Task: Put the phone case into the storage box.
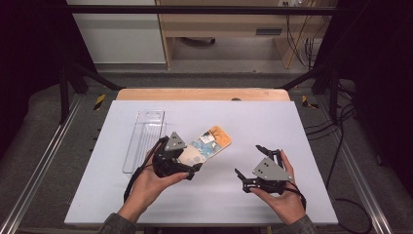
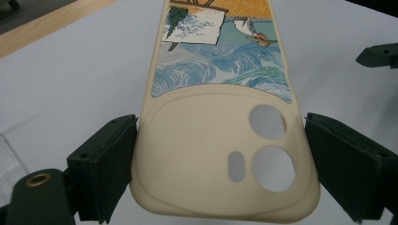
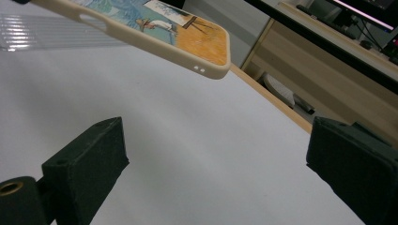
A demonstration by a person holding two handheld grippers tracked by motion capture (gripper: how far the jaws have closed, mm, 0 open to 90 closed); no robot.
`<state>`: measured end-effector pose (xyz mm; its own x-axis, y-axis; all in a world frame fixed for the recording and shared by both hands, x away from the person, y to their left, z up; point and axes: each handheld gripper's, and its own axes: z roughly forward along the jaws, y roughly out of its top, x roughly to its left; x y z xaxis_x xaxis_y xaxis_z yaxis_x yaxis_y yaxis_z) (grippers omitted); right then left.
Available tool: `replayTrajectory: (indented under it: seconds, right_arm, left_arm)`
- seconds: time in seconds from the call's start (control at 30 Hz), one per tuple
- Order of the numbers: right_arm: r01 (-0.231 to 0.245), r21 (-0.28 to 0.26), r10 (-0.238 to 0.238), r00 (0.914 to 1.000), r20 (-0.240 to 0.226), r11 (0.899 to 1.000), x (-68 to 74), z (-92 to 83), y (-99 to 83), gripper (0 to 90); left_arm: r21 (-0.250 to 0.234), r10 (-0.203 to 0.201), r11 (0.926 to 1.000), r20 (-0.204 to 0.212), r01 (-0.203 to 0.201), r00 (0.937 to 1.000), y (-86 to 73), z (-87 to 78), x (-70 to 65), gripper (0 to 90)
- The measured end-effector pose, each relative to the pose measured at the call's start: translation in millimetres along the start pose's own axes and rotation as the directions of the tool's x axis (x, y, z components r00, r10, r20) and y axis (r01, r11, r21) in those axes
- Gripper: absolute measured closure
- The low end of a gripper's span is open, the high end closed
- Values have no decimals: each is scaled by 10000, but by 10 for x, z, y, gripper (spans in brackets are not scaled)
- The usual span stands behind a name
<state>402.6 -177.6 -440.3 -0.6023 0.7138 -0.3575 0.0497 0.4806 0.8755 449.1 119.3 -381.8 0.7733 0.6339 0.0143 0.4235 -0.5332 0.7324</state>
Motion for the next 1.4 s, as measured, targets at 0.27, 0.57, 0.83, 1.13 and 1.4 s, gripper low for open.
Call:
replayTrajectory:
  seconds: [0.27,0.57,0.83,1.13,1.4]
  right_arm:
    - [1454,233,-1453,9894,-40,9891,153,111,177,57]
    - [2454,295,-2459,9691,174,9690,251,204,312,86]
    - [3163,285,-3172,9476,367,9482,358,237,340,121]
    - [3648,171,-3651,9293,549,9309,416,298,382,159]
    - [4294,71,-4288,9008,679,9031,475,320,443,187]
  left_arm:
    - [89,35,10000,46,-36,10000,1,-82,9,116]
    - [181,272,9995,193,-276,9994,-18,-164,-42,115]
    - [291,195,9994,331,-205,9993,-64,-183,-59,115]
    - [261,166,9995,458,-178,9988,-50,-219,-75,115]
    - [317,152,9994,519,-169,9985,-41,-267,-58,115]
